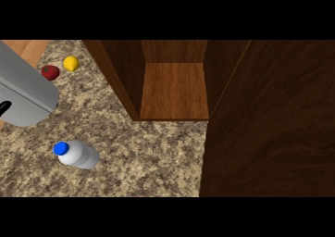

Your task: Pick up the bottled water, place it into the cabinet and close the cabinet

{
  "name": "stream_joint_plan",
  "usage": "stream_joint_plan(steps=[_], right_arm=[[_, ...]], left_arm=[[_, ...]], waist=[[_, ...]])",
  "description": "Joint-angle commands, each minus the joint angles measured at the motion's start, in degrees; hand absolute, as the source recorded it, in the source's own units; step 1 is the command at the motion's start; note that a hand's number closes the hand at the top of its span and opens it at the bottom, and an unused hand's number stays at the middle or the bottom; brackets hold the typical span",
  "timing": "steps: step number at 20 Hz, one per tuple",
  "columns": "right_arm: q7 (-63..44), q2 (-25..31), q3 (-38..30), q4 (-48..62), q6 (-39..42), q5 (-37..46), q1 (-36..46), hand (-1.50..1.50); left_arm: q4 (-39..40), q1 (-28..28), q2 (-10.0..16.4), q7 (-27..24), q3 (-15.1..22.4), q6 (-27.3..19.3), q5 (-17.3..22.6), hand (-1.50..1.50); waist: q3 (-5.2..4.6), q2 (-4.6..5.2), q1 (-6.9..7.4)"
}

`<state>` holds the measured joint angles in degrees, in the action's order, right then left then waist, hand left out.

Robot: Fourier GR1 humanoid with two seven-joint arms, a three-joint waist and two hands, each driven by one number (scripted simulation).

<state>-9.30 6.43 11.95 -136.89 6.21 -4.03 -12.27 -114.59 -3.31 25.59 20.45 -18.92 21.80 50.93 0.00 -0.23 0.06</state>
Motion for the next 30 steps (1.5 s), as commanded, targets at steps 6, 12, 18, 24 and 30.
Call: stream_joint_plan(steps=[6, 12, 18, 24, 30], right_arm=[[-8.12, -2.0, 8.74, -10.97, -2.26, 4.99, -4.18, -1.5], [-7.26, -3.4, 10.13, -7.0, -2.91, 7.91, -0.88, -1.5], [-13.03, -2.5, 11.2, -11.05, -5.19, 8.93, 0.56, -1.5], [-10.63, -1.54, 8.43, -8.16, -5.08, 5.76, 2.12, -1.5], [-16.19, -1.42, 15.11, -13.96, -7.91, 10.4, 0.89, -1.5]], left_arm=[[0.0, -2.25, 5.5, 8.69, -8.5, 2.05, 11.49, -1.5], [0.03, -1.34, 3.38, 10.82, -6.37, 3.33, 5.81, -1.5], [6.88, 1.65, 3.26, 8.84, -6.47, 7.87, 0.22, -1.5], [8.74, -4.39, -7.74, 0.31, -1.59, 13.67, -13.81, -1.5], [20.89, 0.51, -5.23, -2.87, -3.66, 16.07, -17.18, -1.5]], waist=[[-0.02, 0.04, -0.01], [0.0, 0.13, -0.16], [-0.01, 0.15, -0.44], [-0.02, 0.21, -0.18], [-0.06, 0.13, -0.63]])
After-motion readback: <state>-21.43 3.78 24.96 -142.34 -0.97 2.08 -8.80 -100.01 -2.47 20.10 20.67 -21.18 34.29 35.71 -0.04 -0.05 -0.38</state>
